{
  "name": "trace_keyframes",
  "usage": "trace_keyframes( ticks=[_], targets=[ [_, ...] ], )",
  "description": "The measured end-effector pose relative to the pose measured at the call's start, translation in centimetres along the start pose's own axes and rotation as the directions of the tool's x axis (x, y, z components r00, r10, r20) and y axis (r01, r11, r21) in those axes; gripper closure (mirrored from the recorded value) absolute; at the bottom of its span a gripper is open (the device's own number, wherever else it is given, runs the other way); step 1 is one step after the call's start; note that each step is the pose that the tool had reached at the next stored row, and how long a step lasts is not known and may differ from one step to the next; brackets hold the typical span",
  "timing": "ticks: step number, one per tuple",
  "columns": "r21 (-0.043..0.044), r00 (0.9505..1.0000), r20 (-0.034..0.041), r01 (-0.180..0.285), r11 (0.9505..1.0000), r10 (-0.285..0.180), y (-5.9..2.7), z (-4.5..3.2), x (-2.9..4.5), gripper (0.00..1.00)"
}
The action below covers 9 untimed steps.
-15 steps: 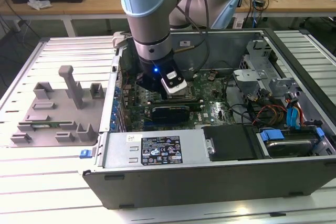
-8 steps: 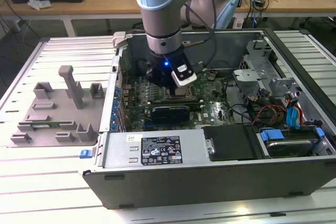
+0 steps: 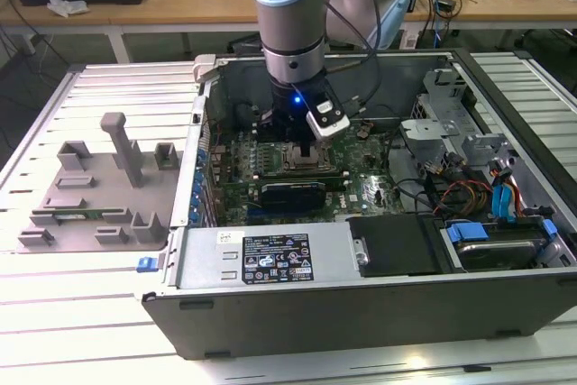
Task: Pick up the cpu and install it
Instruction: 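Install the second cpu locking lever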
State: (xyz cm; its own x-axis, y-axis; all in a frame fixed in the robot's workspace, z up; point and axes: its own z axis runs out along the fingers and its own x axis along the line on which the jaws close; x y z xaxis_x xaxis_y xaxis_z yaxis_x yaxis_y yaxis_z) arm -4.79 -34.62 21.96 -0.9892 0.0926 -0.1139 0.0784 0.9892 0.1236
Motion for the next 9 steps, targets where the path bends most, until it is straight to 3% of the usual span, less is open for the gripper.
trace_keyframes(
  ticks=[2,9],
  targets=[
    [-0.0002,1.0,0.0,0.0,1.0,0.0,0.09,-0.35,-0.04,0.89],
    [0.0004,1.0,0.0,0.0,1.0,0.0,0.1,-0.4,-0.04,0.89]
  ],
)
